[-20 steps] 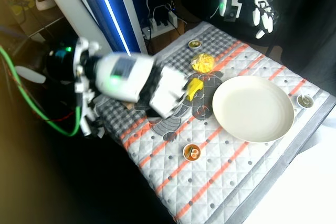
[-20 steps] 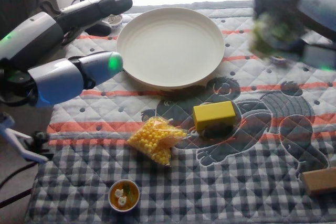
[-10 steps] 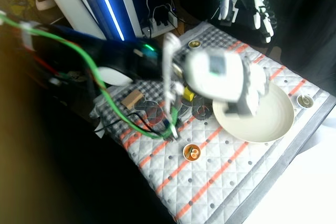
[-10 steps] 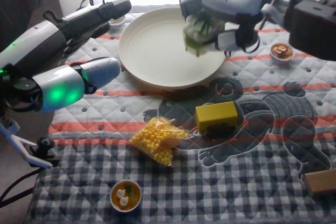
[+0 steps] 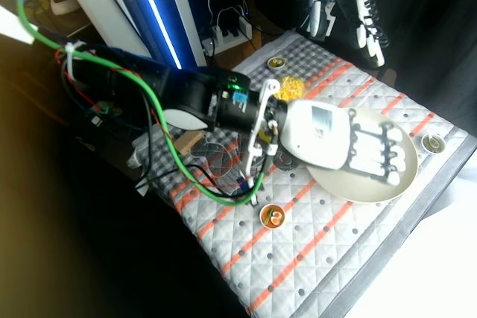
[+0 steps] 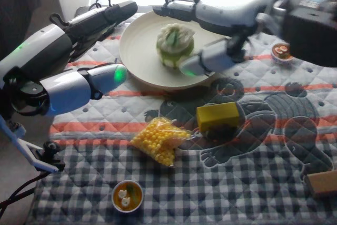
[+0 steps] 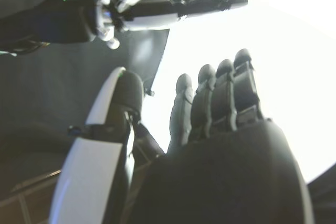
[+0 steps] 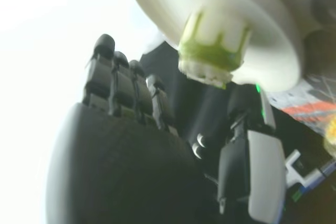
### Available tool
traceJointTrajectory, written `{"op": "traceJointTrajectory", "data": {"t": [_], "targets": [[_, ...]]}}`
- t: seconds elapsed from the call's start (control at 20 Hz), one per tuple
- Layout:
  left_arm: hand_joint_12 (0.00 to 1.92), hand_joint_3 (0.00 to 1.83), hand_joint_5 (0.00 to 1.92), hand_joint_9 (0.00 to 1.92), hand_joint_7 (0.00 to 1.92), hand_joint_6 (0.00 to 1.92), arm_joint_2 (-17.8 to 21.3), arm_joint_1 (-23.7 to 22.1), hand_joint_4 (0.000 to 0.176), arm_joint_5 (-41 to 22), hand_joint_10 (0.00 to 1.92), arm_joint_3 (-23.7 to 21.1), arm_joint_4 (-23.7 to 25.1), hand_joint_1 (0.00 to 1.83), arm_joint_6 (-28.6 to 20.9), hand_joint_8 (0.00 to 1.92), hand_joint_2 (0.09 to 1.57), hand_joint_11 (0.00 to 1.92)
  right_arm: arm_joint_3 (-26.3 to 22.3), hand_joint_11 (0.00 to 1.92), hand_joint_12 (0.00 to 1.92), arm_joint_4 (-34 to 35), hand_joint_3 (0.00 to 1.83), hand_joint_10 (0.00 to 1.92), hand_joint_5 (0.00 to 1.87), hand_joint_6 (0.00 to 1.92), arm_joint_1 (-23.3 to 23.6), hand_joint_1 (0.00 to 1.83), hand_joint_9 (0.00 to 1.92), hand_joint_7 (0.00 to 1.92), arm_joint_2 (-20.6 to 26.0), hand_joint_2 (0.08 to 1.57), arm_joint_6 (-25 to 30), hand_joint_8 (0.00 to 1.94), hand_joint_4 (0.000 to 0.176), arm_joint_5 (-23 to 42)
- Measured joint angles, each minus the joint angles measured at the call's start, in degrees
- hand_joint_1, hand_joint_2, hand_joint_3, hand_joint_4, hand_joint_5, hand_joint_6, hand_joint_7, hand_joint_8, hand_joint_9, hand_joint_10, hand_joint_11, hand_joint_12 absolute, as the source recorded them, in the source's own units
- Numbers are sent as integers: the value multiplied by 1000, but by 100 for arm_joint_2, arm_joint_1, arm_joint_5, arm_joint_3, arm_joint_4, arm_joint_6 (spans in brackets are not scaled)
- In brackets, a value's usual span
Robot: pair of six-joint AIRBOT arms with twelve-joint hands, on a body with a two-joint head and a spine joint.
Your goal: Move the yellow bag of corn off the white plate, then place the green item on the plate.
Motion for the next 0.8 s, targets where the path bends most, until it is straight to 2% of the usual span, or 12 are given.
{"op": "traceJointTrajectory", "data": {"t": [0.05,0.1,0.15,0.2,0.25,0.4,0.5,0.55,0.6,0.7,0.75,0.8], "targets": [[279,0,181,42,95,1,2,2,53,-26,18,-2,-48,858,-2,3,1338,0,-404,25,12,2,0,0,0,0,0,529,0,0,487,1095,-2,0,53,299],[316,1,173,43,91,0,4,2,57,-83,17,-9,-120,840,-2,0,1340,0,-704,4,2,-4,0,0,0,0,0,485,0,0,870,1095,-4,0,74,599],[152,1,144,27,78,3,20,55,58,-173,9,-20,-186,858,-4,3,1344,0,-946,0,614,-52,14,0,0,0,-50,398,0,0,1211,1176,-11,0,78,986],[59,0,119,8,64,0,44,61,62,-210,3,-33,-210,907,0,0,1333,0,-1165,0,778,-44,0,0,0,0,-155,375,0,0,1482,1095,-20,0,118,1375],[11,0,104,1,46,0,50,85,62,-297,0,-39,-212,906,-7,0,1328,0,-1449,0,691,-35,0,0,0,0,-352,411,0,0,1821,1076,-17,0,137,1818],[10,0,23,0,3,0,57,127,64,-522,0,-103,-236,828,-13,0,1318,16,-2201,0,18,-35,8,0,0,0,-1147,447,0,0,2535,1125,-17,0,86,2712],[1,1,0,0,0,0,85,186,91,-691,0,-105,-297,704,-68,0,1319,2,-2465,0,0,-79,2,0,0,0,-1495,507,0,0,2747,1123,-11,0,117,3198],[0,5,0,0,0,0,129,245,84,-787,0,-105,-350,699,-136,0,1328,0,-2590,0,0,-81,4,0,0,0,-1690,516,0,0,2844,1128,-13,0,94,3508],[0,8,0,0,0,0,140,284,104,-940,0,-103,-474,663,-251,0,1338,0,-2730,1,0,-26,7,0,0,0,-1958,477,0,0,2966,1135,-13,0,67,3862],[0,0,0,0,0,0,146,374,148,-1191,0,-96,-562,643,-446,0,1321,0,-2953,0,0,168,0,0,0,0,-2476,461,0,0,3147,1123,-13,0,121,4409],[0,0,0,0,0,0,146,385,150,-1231,0,-96,-557,628,-487,0,1307,0,-3003,0,0,227,0,0,0,0,-2605,470,0,0,3180,1104,-13,0,134,4531],[0,0,0,0,0,0,146,404,124,-1344,0,-96,-551,622,-579,0,1295,0,-3086,0,0,348,7,0,0,0,-2828,459,0,0,3237,1137,-9,0,109,4778]]}}
